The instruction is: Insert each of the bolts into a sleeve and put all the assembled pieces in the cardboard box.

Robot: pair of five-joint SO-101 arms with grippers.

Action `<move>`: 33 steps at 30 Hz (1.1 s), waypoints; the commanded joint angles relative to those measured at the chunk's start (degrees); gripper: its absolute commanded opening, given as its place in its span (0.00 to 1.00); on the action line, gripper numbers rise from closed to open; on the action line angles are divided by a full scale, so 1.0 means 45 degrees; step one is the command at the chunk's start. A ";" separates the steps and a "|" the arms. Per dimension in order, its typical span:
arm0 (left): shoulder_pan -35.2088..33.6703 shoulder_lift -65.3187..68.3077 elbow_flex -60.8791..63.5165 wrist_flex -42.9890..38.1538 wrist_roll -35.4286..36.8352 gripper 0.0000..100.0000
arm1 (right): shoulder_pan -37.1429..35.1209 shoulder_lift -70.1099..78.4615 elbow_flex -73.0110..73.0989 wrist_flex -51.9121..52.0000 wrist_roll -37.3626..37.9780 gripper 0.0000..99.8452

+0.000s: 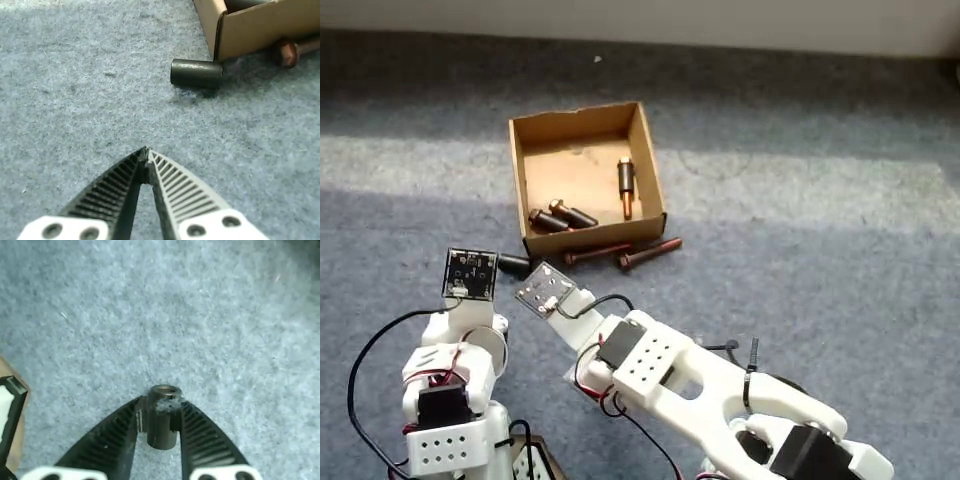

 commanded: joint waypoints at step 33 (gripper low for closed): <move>-0.0107 -0.0088 -0.0049 -0.0254 -0.0059 0.01 | 0.0088 0.2100 0.0303 0.0400 0.0000 0.06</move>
